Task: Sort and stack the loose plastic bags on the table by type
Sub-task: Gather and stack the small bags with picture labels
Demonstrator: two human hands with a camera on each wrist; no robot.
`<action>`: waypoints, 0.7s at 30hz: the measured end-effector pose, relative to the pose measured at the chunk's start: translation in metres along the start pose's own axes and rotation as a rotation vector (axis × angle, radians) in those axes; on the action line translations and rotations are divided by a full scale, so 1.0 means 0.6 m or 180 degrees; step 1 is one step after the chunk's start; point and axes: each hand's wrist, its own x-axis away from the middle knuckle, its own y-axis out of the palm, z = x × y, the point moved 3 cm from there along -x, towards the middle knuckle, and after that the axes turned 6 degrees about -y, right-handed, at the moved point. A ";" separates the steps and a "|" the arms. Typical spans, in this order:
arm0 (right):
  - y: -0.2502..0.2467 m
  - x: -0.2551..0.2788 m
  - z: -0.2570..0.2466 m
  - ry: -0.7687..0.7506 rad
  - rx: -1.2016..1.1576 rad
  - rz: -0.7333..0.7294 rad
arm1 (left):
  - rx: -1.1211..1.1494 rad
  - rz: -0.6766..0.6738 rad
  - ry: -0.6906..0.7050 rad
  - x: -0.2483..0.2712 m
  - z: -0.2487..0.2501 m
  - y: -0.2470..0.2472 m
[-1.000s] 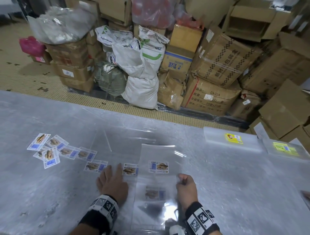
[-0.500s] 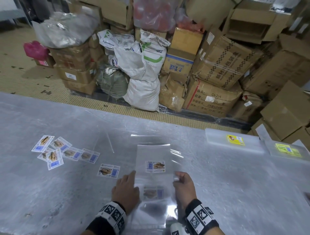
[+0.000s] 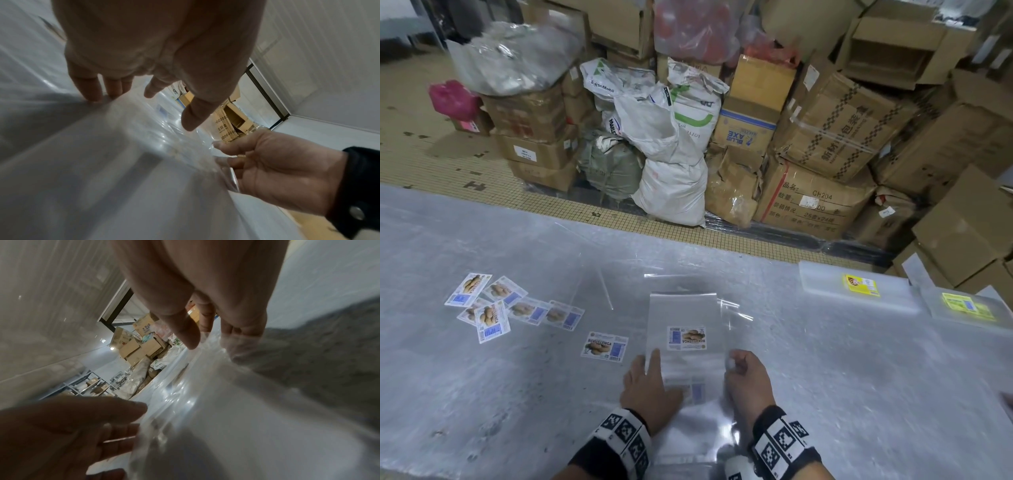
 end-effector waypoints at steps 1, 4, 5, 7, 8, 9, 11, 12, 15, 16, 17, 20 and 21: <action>0.005 0.002 -0.001 0.0048 -0.0018 -0.0010 | 0.0020 -0.0005 -0.0017 -0.001 0.003 0.000; 0.010 -0.002 -0.007 0.0018 -0.0085 -0.0070 | 0.0064 0.0096 -0.0079 -0.006 0.005 -0.004; 0.007 -0.004 -0.011 -0.0011 -0.0056 -0.0081 | 0.0041 0.0154 -0.0089 -0.004 0.004 -0.007; 0.001 -0.009 -0.016 -0.0124 0.0067 -0.0088 | 0.0026 0.0288 -0.0102 -0.003 -0.001 -0.013; -0.001 -0.013 -0.014 -0.0129 0.0119 -0.0051 | 0.0048 0.0327 -0.0099 -0.004 -0.004 -0.013; -0.003 -0.014 -0.013 -0.0115 0.0167 0.0011 | 0.0051 0.0332 -0.0078 -0.005 -0.006 -0.011; -0.003 -0.019 -0.007 -0.0202 0.0475 0.0084 | -0.0007 0.0251 -0.0005 -0.009 -0.007 -0.003; -0.002 -0.019 -0.006 -0.0249 0.0638 0.0084 | -0.0036 0.0198 0.0018 -0.010 -0.005 -0.002; -0.001 -0.014 -0.017 -0.0195 0.0690 0.0091 | 0.0038 0.0057 0.0020 -0.015 0.000 -0.002; -0.002 -0.013 -0.022 -0.0172 0.0577 0.0086 | 0.0086 0.0024 0.0009 -0.018 0.000 -0.003; -0.003 -0.014 -0.025 -0.0153 0.0535 0.0107 | 0.0146 -0.0003 -0.0001 -0.019 0.001 -0.005; -0.001 -0.025 -0.022 -0.0034 0.0624 0.0095 | 0.0332 -0.0061 -0.0052 -0.025 0.004 -0.009; 0.001 -0.026 -0.022 0.0024 0.0737 0.0096 | 0.0372 -0.0059 -0.0077 -0.024 0.006 -0.012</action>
